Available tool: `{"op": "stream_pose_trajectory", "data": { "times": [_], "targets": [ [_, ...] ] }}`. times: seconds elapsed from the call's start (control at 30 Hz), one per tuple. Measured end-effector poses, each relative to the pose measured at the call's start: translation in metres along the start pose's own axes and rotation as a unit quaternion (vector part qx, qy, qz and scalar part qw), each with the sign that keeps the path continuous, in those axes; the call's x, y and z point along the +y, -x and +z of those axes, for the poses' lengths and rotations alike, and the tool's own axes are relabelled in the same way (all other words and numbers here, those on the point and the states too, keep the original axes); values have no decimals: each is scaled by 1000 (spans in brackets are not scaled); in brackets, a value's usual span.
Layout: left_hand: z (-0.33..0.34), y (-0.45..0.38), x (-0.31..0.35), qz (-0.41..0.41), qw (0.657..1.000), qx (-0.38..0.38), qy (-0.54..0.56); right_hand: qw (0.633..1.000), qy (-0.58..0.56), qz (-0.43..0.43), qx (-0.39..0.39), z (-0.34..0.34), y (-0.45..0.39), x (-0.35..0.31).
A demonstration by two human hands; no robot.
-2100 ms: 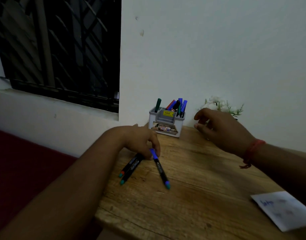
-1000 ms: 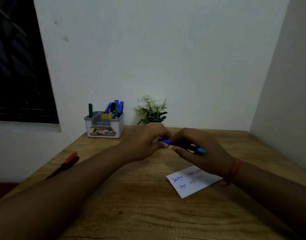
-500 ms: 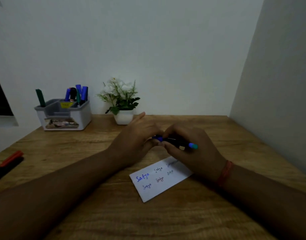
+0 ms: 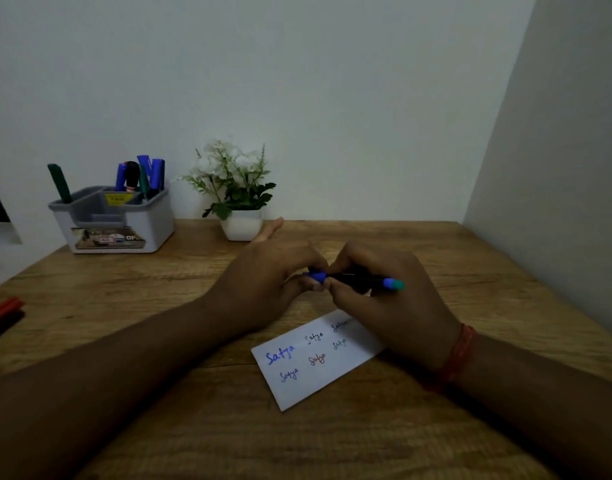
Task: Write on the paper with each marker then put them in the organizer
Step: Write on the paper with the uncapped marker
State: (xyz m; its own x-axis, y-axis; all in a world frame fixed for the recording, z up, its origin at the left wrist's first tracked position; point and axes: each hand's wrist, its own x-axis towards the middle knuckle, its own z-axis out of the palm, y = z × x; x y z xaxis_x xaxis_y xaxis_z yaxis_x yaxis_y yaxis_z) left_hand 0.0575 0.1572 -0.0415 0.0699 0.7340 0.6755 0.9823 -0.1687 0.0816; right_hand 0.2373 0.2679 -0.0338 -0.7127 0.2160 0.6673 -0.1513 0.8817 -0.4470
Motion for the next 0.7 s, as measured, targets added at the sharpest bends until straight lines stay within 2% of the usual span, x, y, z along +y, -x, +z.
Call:
{"op": "stream_pose_trajectory", "data": {
  "times": [0.23, 0.37, 0.47, 0.57, 0.7],
  "targets": [
    [6, -1, 4, -33, 999, -22, 25, 999, 48, -20, 1, -5, 1, -12],
    [-4, 7, -21, -155, 988, 10, -11, 993, 61, -64, 82, -26, 2, -32],
    [-1, 5, -14, -178, 984, -23, -13, 992, 15, -6, 128, -36, 0, -23],
    [7, 1, 0, -166, 983, -76, -22, 993, 2, 57, 107, -34, -3, -8],
    [4, 5, -1, -141, 981, -122, -50, 994, -5, 87, 67, -29, -4, -7]
  ]
}}
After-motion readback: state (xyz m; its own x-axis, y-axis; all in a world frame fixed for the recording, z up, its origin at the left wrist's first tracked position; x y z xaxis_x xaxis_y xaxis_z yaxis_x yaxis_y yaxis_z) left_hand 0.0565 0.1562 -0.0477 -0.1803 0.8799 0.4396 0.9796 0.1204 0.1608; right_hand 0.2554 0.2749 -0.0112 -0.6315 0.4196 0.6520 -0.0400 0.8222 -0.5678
